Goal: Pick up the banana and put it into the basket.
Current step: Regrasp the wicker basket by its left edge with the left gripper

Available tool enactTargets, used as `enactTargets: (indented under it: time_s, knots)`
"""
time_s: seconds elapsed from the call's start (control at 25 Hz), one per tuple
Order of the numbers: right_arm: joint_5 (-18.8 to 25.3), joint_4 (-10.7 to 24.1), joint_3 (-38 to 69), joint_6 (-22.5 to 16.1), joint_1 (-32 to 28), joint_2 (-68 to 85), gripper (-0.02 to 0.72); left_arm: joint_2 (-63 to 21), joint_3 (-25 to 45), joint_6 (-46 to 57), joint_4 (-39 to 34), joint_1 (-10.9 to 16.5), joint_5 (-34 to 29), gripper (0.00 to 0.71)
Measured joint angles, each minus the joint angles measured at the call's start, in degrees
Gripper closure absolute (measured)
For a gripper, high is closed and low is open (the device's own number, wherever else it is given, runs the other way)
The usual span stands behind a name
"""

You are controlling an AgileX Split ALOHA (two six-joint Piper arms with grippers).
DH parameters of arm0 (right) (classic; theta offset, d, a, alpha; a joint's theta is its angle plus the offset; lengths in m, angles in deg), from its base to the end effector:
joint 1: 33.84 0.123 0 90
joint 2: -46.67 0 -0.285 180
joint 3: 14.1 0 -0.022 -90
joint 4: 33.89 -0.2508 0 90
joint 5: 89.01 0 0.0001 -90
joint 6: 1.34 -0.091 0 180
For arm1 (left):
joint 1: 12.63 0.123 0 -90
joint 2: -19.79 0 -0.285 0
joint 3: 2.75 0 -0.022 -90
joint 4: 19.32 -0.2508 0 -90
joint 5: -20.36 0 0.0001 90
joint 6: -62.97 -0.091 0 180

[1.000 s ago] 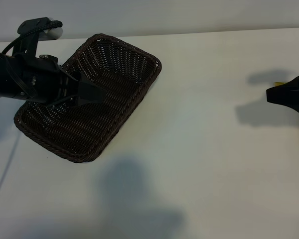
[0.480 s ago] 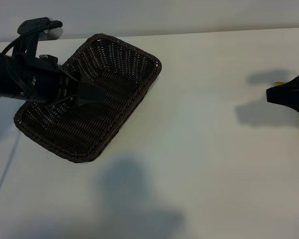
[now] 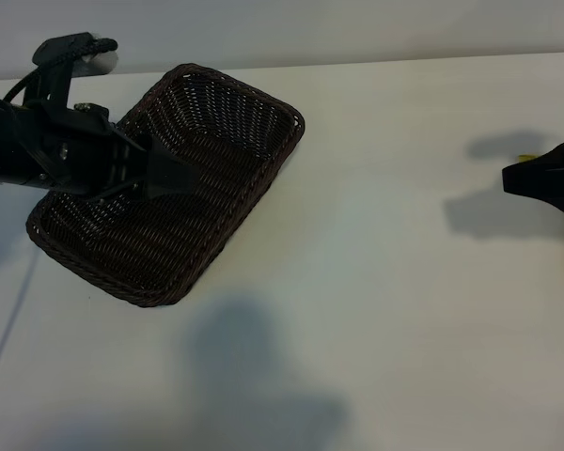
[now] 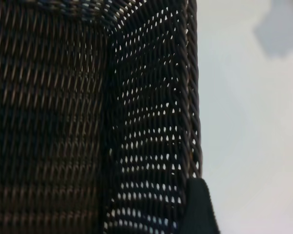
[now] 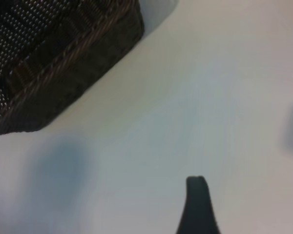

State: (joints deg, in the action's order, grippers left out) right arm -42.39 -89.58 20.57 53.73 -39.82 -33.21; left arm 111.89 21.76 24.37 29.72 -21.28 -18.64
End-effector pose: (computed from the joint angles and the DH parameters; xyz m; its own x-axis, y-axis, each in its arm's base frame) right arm 0.2329 0.0306 0.2595 -0.7622 -0.0582 -0.6447 -0.3927 0.8333 0.3891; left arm 0.2810 -0.0866 0.2499 -0.8271 0.0756 -0.5569 0.3586 0.8340 -0.4194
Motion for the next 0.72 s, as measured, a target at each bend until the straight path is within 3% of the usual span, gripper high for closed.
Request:
enactTargets:
  time_s: [0.2,0.52,0.72]
  knots:
    - [0.0,0.0,0.0,-0.2,0.0,0.0,0.178,0.0,0.0,16.9,-2.4,0.0,-3.5,0.171]
    - [0.0,0.0,0.0,-1.0,0.0,0.0,0.178,-2.5,-0.8,54.6,-18.0,0.3,-9.0,0.171]
    - [0.0,0.0,0.0,-1.3,0.0,0.0,0.178,-6.9,-1.8,66.8,-22.8,4.6,-11.7,0.171]
